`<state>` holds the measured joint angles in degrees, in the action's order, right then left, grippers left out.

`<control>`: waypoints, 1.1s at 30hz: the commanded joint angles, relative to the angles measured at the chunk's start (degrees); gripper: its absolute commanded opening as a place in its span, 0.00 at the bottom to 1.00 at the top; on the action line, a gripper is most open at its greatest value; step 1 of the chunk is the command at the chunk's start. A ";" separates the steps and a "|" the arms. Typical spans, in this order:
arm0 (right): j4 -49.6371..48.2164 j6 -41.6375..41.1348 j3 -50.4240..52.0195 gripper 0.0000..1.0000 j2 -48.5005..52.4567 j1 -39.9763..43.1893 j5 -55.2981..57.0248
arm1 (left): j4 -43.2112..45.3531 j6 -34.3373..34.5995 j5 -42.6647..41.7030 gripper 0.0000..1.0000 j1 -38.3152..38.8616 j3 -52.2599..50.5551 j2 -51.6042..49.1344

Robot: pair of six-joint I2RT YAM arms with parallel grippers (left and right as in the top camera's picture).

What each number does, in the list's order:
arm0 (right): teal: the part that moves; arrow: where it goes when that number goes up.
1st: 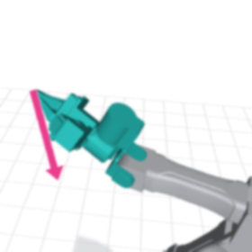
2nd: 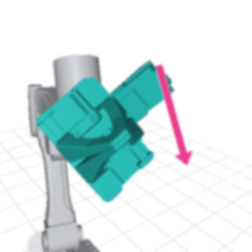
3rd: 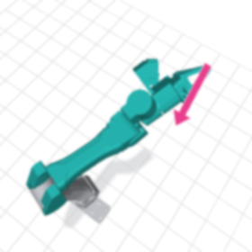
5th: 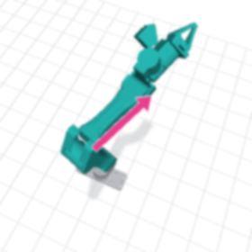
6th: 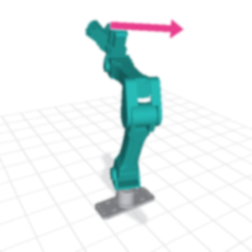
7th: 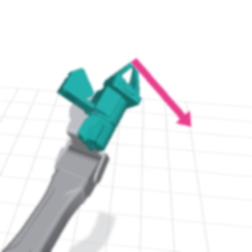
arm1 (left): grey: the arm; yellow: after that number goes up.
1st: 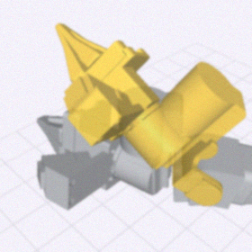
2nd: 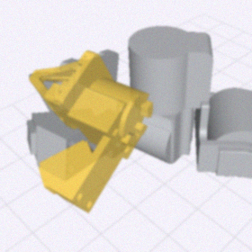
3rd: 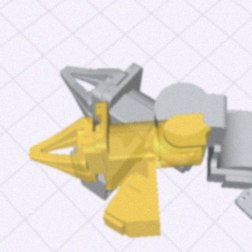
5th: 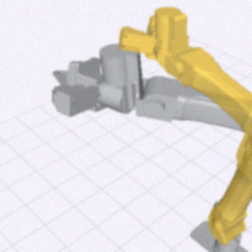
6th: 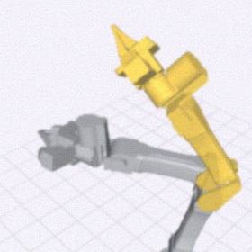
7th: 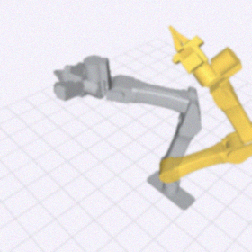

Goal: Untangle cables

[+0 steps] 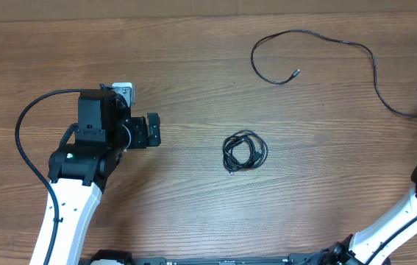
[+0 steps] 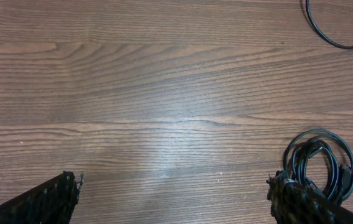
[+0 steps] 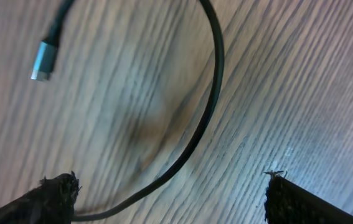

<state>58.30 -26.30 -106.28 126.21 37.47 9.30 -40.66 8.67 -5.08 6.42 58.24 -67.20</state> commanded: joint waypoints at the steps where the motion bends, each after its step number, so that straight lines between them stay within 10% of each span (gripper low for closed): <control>1: -0.02 -0.90 0.17 0.95 1.92 0.11 3.37 | 0.22 0.37 0.59 1.00 0.37 1.01 -0.04; 7: 0.39 -2.43 0.17 0.95 4.35 0.15 3.08 | 0.20 0.37 0.61 1.00 0.37 1.01 -0.04; 12: -1.77 -2.19 0.17 0.48 5.18 0.15 1.75 | 0.15 0.35 0.61 1.00 0.37 1.01 -0.04; 20: -5.07 4.07 -5.64 0.04 4.81 0.15 -6.67 | 0.09 0.35 0.61 1.00 0.37 1.01 -0.04; 26: -3.98 18.34 -16.59 0.04 2.32 0.11 -11.43 | 0.22 0.37 0.63 1.00 0.37 1.01 -0.04; 33: -6.40 31.67 -19.43 0.04 0.17 -0.24 -44.92 | 0.55 0.37 0.63 1.00 0.37 1.01 -0.04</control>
<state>52.27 -3.92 -124.31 128.99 37.52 -16.60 -40.38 8.67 -5.08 6.42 58.24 -67.20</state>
